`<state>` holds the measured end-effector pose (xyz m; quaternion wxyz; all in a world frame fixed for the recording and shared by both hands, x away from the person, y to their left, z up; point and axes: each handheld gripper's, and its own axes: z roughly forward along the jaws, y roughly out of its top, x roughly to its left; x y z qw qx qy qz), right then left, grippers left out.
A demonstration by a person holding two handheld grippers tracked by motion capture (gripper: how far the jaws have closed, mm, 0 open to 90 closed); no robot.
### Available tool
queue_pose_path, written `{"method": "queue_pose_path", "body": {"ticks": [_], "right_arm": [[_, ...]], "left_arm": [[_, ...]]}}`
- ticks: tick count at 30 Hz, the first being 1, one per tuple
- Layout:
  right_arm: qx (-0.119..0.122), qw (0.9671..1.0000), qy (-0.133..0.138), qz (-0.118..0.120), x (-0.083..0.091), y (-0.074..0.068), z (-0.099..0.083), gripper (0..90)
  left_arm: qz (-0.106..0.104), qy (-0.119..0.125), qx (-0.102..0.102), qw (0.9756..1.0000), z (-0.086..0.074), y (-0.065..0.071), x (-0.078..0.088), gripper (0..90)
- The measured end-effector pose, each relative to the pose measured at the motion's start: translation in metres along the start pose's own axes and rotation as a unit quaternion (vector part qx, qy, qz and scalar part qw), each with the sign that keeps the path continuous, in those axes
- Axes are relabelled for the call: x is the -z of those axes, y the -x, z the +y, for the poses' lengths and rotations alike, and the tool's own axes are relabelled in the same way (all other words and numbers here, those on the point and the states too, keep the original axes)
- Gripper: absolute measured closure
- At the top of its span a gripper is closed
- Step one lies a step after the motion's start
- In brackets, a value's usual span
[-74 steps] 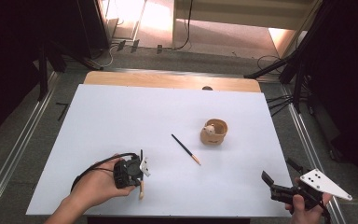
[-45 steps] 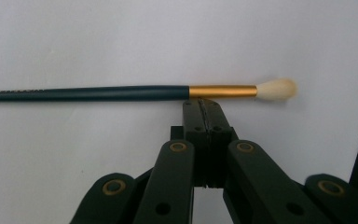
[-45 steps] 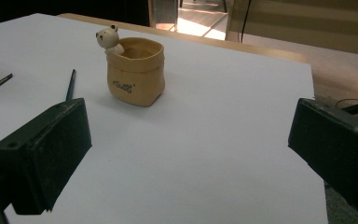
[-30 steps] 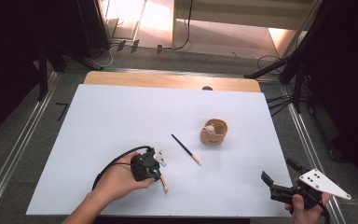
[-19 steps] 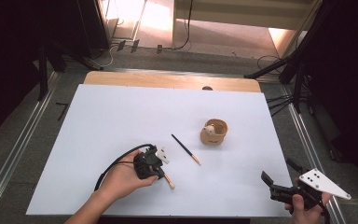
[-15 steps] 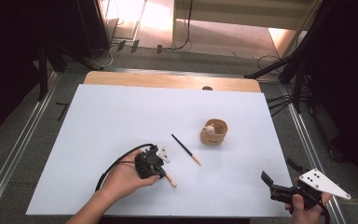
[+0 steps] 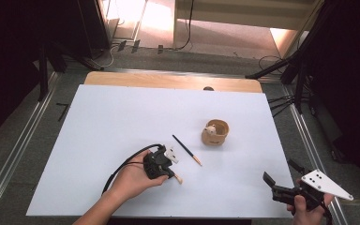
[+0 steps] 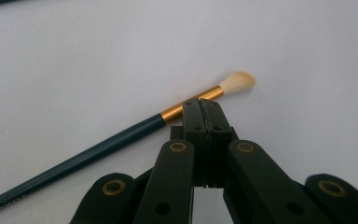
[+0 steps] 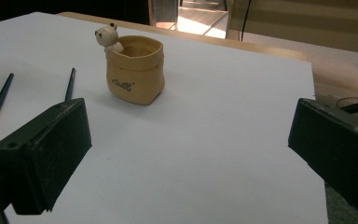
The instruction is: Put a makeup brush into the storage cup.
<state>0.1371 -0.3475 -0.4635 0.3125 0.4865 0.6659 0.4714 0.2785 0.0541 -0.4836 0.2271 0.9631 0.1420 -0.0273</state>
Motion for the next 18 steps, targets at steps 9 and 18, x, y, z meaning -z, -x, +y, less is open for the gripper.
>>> {"method": "queue_pose_path", "body": {"ticks": [9, 18], "right_arm": [[0.000, 1.0000, -0.002, -0.001, 0.001, 0.001, -0.001, 0.0], [-0.001, 1.0000, -0.003, -0.002, 0.001, 0.001, -0.001, 0.0]], "left_arm": [[-0.009, 0.023, 0.012, 0.9996, 0.004, -0.004, -0.005, 90.0], [0.002, 0.041, 0.028, 0.9987, 0.007, -0.011, -0.008, 90.0]]}}
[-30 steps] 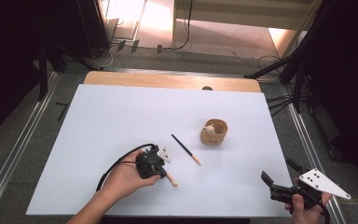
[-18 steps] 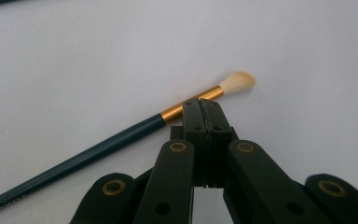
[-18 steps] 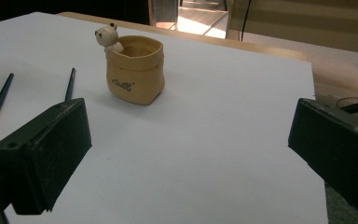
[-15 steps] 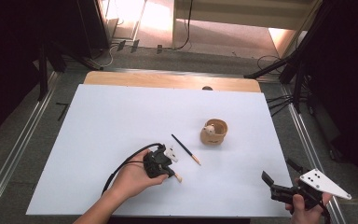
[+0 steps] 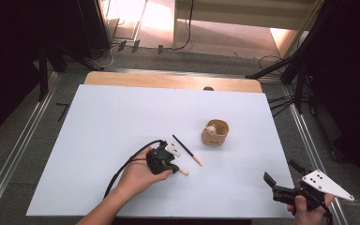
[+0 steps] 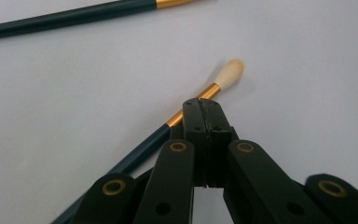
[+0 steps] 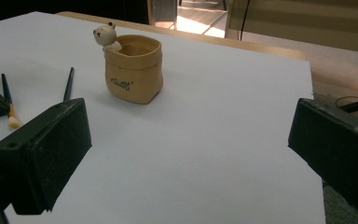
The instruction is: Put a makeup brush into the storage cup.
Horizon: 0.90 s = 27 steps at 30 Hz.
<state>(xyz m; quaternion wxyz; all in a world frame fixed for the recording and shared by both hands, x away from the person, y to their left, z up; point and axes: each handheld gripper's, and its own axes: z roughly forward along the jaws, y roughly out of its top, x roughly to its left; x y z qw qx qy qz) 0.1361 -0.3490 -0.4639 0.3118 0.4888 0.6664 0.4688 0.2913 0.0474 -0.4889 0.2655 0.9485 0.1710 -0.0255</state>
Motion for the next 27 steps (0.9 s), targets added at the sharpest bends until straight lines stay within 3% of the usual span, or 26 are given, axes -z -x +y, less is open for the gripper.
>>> {"method": "queue_pose_path", "body": {"ticks": [13, 23, 27], "right_arm": [[0.001, 1.0000, -0.001, 0.000, 0.000, 0.000, 0.000, 0.0], [0.000, 1.0000, -0.001, 0.001, -0.001, 0.000, 0.000, 0.0], [-0.001, 1.0000, -0.001, 0.001, -0.001, 0.000, 0.000, 0.0]], "left_arm": [[0.014, 0.016, 0.012, 0.9997, 0.003, -0.006, -0.003, 90.0], [0.018, 0.030, 0.033, 0.9988, 0.005, -0.012, -0.005, 90.0], [0.029, 0.036, 0.042, 0.9980, 0.005, -0.015, -0.005, 90.0]]}}
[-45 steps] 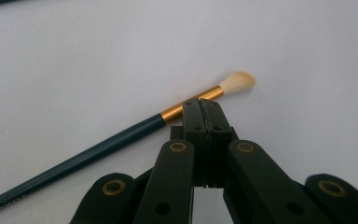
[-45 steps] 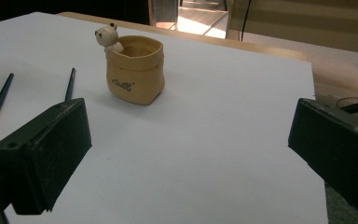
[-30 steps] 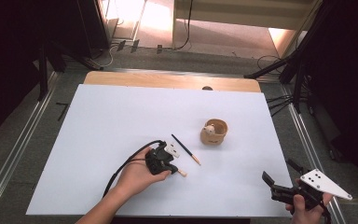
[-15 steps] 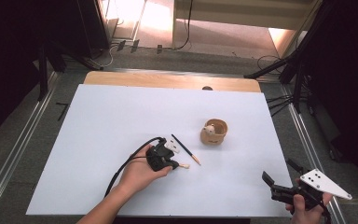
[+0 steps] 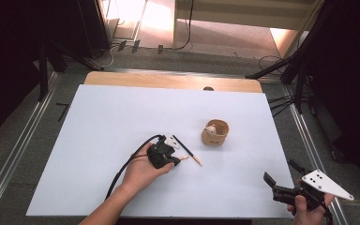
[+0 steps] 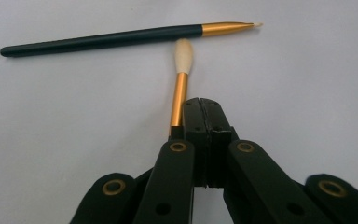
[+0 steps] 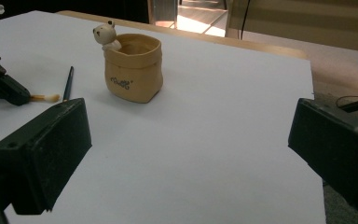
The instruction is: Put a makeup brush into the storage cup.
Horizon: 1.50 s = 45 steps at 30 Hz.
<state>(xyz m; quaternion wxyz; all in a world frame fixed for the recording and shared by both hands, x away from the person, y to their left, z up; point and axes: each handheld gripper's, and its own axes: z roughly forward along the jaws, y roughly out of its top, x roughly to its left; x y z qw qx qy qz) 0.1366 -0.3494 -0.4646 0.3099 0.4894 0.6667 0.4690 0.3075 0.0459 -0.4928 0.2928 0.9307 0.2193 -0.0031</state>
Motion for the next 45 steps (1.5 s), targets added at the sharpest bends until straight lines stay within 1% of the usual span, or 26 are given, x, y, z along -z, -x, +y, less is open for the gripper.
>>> {"method": "queue_pose_path", "body": {"ticks": [7, 18, 23, 26, 27, 28, 29, 35, 37, 44, 45], "right_arm": [[-0.001, 1.0000, 0.000, -0.001, 0.001, 0.001, 0.000, 0.0], [0.000, 1.0000, 0.001, -0.001, 0.001, 0.001, -0.001, 0.0], [-0.001, 1.0000, 0.005, 0.002, 0.001, 0.001, -0.001, 0.0], [0.001, 0.9999, 0.012, 0.008, 0.002, 0.000, -0.001, 0.0], [-0.003, 0.9997, 0.021, 0.013, 0.003, 0.001, 0.000, 0.0], [-0.003, 0.9997, 0.021, 0.013, 0.003, 0.001, 0.000, 0.0], [-0.009, 0.9992, 0.031, 0.022, 0.005, 0.003, 0.000, 0.0], [-0.009, 0.9992, 0.035, 0.018, 0.006, 0.004, -0.002, 0.0], [-0.009, 0.9990, 0.039, 0.023, 0.006, 0.004, -0.002, 0.0], [-0.003, 0.9984, 0.051, 0.023, 0.007, 0.002, 0.001, 0.0], [-0.002, 0.9983, 0.054, 0.023, 0.008, 0.001, 0.001, 0.0]], "left_arm": [[0.007, 0.006, 0.017, 0.9998, -0.001, -0.006, 0.001, 90.0], [0.015, 0.010, 0.026, 0.9995, -0.002, -0.009, 0.002, 90.0], [0.014, 0.012, 0.031, 0.9994, -0.003, -0.011, 0.002, 90.0], [0.014, 0.013, 0.033, 0.9993, -0.003, -0.011, 0.002, 90.0], [0.014, 0.015, 0.034, 0.9992, -0.004, -0.011, 0.002, 90.0], [0.014, 0.015, 0.034, 0.9992, -0.004, -0.011, 0.002, 90.0], [0.014, 0.016, 0.034, 0.9992, -0.004, -0.011, 0.002, 90.0], [0.009, 0.017, 0.038, 0.9991, -0.005, -0.013, 0.002, 90.0], [0.008, 0.018, 0.041, 0.9990, -0.005, -0.014, 0.003, 90.0], [0.010, 0.020, 0.038, 0.9990, -0.005, -0.013, 0.002, 90.0], [0.010, 0.019, 0.035, 0.9992, -0.005, -0.013, 0.003, 90.0]]}}
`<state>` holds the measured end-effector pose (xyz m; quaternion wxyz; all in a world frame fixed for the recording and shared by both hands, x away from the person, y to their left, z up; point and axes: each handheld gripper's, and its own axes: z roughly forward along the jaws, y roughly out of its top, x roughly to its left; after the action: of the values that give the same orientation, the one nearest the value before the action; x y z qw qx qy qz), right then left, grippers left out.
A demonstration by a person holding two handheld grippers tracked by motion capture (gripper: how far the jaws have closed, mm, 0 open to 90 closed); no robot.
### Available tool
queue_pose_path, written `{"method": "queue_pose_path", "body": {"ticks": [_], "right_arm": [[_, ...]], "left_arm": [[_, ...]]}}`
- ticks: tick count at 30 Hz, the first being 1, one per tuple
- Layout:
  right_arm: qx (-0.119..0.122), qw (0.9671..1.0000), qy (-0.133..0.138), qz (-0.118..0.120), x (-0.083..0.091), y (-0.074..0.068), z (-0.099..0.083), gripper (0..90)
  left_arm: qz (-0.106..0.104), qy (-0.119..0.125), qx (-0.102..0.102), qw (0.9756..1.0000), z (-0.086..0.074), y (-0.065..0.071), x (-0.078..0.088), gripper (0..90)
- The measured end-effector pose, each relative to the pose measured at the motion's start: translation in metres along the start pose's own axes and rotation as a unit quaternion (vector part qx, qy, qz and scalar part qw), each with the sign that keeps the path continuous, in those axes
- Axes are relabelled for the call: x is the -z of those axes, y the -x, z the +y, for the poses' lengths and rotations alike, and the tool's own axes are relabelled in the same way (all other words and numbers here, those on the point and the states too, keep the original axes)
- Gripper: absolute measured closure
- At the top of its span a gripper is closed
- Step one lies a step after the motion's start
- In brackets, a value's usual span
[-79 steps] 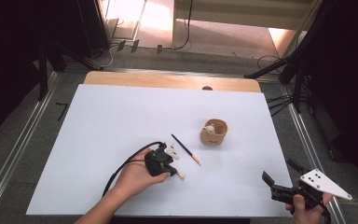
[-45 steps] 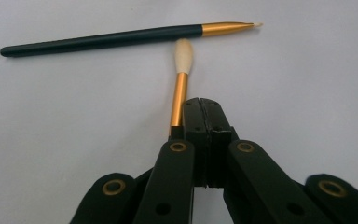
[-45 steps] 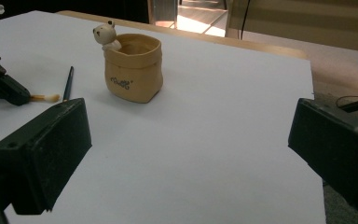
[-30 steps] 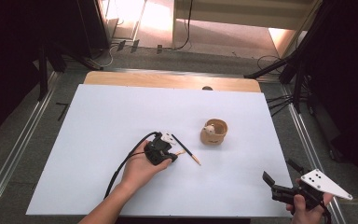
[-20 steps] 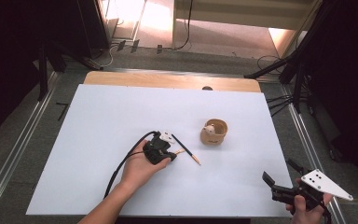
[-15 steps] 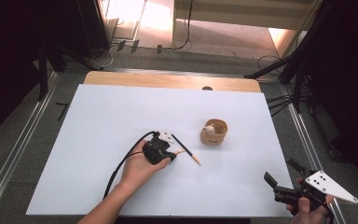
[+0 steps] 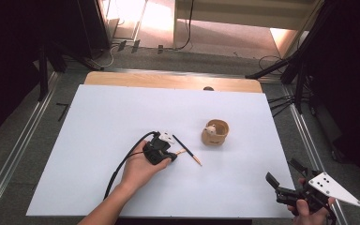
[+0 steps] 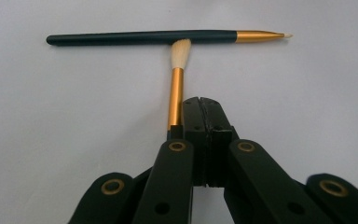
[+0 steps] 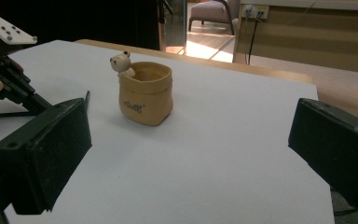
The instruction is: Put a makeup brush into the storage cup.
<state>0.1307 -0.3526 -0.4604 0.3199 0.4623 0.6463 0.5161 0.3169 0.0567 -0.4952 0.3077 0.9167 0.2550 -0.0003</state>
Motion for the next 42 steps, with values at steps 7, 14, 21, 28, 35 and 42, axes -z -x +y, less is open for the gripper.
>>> {"method": "queue_pose_path", "body": {"ticks": [7, 14, 21, 28, 35, 42], "right_arm": [[0.003, 1.0000, -0.006, -0.003, -0.001, -0.001, -0.001, 0.0], [0.000, 1.0000, -0.006, -0.005, -0.001, 0.001, -0.002, 0.0], [0.000, 1.0000, -0.009, -0.004, -0.001, 0.001, -0.001, 0.0], [0.000, 0.9999, -0.012, -0.006, -0.002, 0.001, -0.002, 0.0], [-0.004, 0.9999, -0.011, -0.009, -0.003, 0.001, -0.002, 0.0], [-0.002, 0.9999, -0.014, -0.010, -0.004, 0.001, -0.002, 0.0]], "left_arm": [[0.012, -0.001, 0.000, 0.9999, 0.001, 0.001, 0.004, 81.0], [0.014, 0.014, 0.005, 0.9998, 0.001, -0.001, 0.020, 75.9], [0.024, -0.005, 0.002, 0.9997, 0.003, -0.001, 0.030, 52.9], [0.037, -0.035, -0.003, 0.9987, 0.005, -0.002, 0.034, 38.8], [0.055, -0.068, -0.028, 0.9958, 0.008, -0.002, 0.032, 57.0], [0.050, -0.105, -0.037, 0.9926, 0.011, -0.004, 0.026, 67.1]]}}
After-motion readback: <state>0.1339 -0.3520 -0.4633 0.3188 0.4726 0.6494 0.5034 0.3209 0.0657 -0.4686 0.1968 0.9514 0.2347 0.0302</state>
